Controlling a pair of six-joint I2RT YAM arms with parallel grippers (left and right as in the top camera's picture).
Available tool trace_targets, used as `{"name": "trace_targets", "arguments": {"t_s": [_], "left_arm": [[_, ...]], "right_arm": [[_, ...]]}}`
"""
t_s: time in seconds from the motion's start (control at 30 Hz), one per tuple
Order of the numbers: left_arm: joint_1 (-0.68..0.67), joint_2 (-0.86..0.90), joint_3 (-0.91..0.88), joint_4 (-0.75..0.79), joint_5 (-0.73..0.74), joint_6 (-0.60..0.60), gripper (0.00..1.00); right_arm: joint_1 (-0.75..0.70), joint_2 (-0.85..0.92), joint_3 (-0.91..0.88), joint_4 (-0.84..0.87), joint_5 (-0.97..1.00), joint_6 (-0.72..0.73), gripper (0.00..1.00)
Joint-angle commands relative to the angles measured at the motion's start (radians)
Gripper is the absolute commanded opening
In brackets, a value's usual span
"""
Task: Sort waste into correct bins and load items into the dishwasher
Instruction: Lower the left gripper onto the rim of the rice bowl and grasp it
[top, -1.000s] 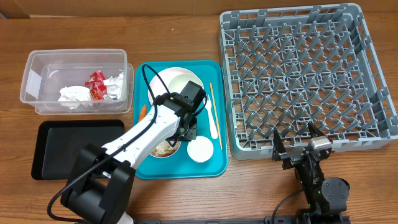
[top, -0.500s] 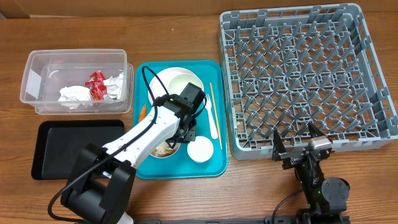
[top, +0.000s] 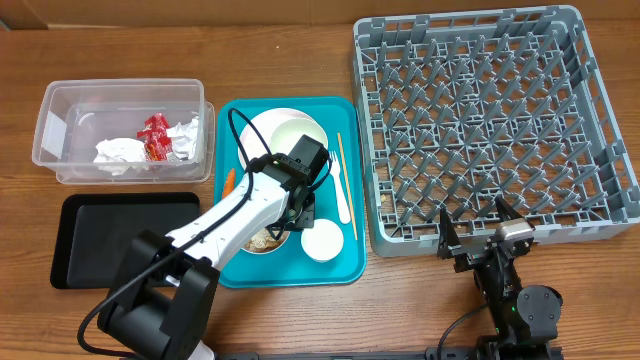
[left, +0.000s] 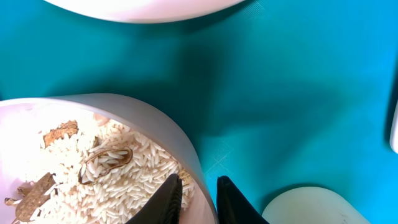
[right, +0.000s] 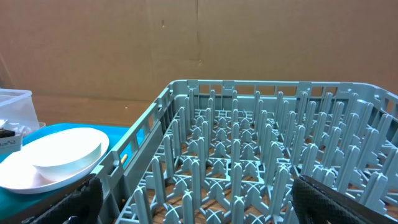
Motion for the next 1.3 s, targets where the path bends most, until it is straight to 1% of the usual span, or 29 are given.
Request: {"name": "trace_targets", "arguments": {"t_s": [0.0, 0.13, 0.23, 0.33, 0.4, 0.5, 0.8, 0.83, 0.93, 1.03, 1.27], "left_arm": [[0.005, 0.001, -0.01, 0.0, -0.007, -0.01, 0.21], [0.014, 0.001, -0.01, -0.011, -0.042, -0.035, 0.21], [0.036, 0.001, -0.01, -0.026, -0.04, -0.066, 0.18], [0.056, 0.001, -0.013, -0.025, -0.024, -0.071, 0.18], [0.061, 0.001, -0.016, -0.023, -0.019, -0.071, 0.19], [0.061, 0.001, -0.016, -0.021, -0.018, -0.07, 0.23], [0.061, 0.001, -0.016, -0.021, -0.018, -0.07, 0.24], [0.061, 0.001, -0.016, -0.021, -0.018, -0.07, 0.24], [0.061, 0.001, -0.016, -0.021, -0.018, -0.07, 0.17], [0.061, 0.001, -0.016, -0.021, -0.018, -0.07, 0.13], [0.061, 0.001, -0.016, -0.022, -0.018, -0.069, 0.13]], "right_arm": [[-0.005, -0.009, -0.011, 0.005, 0.008, -0.004, 1.0], [-0.005, -0.009, -0.011, 0.005, 0.008, -0.004, 1.0], [-0.005, -0.009, -0.011, 0.005, 0.008, -0.004, 1.0], [-0.005, -0.009, -0.011, 0.005, 0.008, -0.004, 1.0], [-0.005, -0.009, -0.011, 0.005, 0.008, -0.004, 1.0], [-0.005, -0.009, -0.011, 0.005, 0.008, -0.004, 1.0], [-0.005, -0.009, -0.011, 0.005, 0.008, -0.004, 1.0], [-0.005, -0.009, -0.011, 0.005, 0.008, -0.004, 1.0], [-0.005, -0.009, -0.011, 0.005, 0.008, -0.004, 1.0], [-0.005, -0.009, -0.011, 0.005, 0.008, -0.004, 1.0], [-0.005, -0.009, -0.011, 0.005, 0.008, -0.004, 1.0]]}}
